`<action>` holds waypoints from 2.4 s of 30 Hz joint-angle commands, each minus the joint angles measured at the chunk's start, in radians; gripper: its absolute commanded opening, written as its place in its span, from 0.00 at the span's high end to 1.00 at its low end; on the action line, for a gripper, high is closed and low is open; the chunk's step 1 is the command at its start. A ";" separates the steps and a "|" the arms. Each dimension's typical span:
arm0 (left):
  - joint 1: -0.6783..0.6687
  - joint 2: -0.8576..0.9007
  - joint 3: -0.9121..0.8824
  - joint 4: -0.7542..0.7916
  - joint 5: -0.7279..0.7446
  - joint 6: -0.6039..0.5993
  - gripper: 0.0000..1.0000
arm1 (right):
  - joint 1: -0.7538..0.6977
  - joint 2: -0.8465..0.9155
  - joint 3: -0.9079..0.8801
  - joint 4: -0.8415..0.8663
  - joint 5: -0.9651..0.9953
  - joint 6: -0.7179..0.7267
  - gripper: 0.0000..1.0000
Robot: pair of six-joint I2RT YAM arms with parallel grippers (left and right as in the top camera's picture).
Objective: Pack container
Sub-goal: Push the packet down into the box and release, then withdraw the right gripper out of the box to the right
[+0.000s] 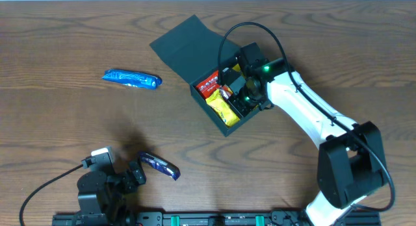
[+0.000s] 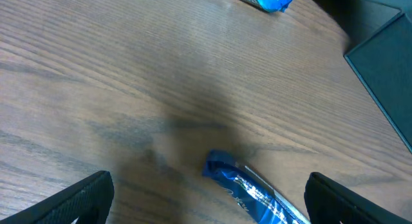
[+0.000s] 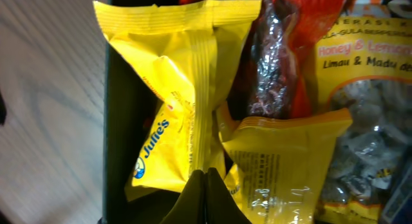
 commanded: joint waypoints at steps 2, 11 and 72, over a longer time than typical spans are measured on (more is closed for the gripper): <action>0.003 -0.002 -0.016 -0.060 -0.003 0.008 0.05 | -0.014 0.037 0.014 0.000 0.072 0.023 0.98; 0.003 -0.002 -0.016 -0.060 -0.003 0.008 0.05 | -0.023 0.076 0.014 0.101 0.207 0.129 0.99; 0.003 -0.002 -0.016 -0.060 -0.003 0.008 0.05 | -0.374 -1.029 -0.717 0.526 0.060 -0.023 0.01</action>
